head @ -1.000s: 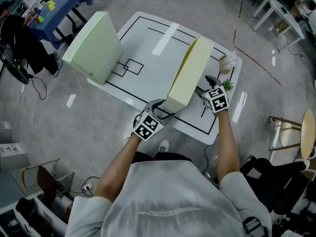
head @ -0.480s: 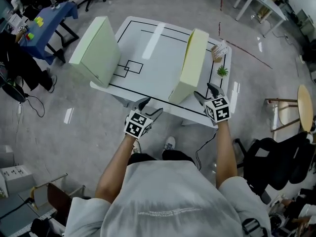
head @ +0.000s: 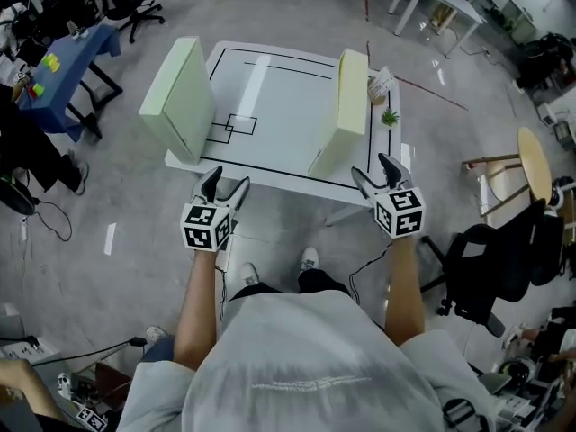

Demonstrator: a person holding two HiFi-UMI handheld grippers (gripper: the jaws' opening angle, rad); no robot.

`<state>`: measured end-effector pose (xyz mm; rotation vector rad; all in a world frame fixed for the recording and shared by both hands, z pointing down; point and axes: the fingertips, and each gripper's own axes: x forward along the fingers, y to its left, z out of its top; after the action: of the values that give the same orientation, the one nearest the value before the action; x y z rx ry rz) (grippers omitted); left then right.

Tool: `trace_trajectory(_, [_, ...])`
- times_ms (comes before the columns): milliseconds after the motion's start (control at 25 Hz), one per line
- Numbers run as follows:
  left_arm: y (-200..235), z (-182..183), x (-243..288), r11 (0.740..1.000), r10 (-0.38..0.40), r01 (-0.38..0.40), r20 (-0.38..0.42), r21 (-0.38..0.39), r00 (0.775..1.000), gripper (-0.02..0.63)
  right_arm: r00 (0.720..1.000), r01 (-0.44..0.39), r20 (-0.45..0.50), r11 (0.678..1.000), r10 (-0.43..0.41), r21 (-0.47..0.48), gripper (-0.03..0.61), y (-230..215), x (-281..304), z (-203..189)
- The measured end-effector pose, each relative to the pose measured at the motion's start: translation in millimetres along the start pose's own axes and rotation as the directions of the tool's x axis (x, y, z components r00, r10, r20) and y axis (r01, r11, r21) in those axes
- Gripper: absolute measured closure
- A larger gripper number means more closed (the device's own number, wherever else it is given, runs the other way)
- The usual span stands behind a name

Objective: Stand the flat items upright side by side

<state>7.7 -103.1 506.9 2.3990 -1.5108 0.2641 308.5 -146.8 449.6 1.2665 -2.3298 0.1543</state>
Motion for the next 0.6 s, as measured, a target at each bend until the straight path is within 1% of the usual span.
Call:
trace_trajectory(120, [19,16,-25,0.999,0.026,-0.028,0.051,0.035,0.998,0.304,0.998,0.049,0.032,0.999,-0.048,-0.006,0.241,10,-18,14])
trace_trajectory(240, [39,23,-46,0.996,0.058,-0.063,0.082,0.059,0.995,0.304,0.992,0.096,0.077,0.995,-0.096,0.015,0.242,18,-34,27])
trace_trajectory(400, [63,19,-67,0.997,0.071,-0.074,0.087,0.036,0.994,0.304,0.984,0.142,0.106,0.989,-0.146,0.043,0.241,35,-50,31])
trace_trajectory(600, [95,6,-85,0.996,0.095,-0.095,0.072,-0.002,0.993,0.302,0.980,0.169,0.100,0.984,-0.175,0.061,0.241,58,-54,22])
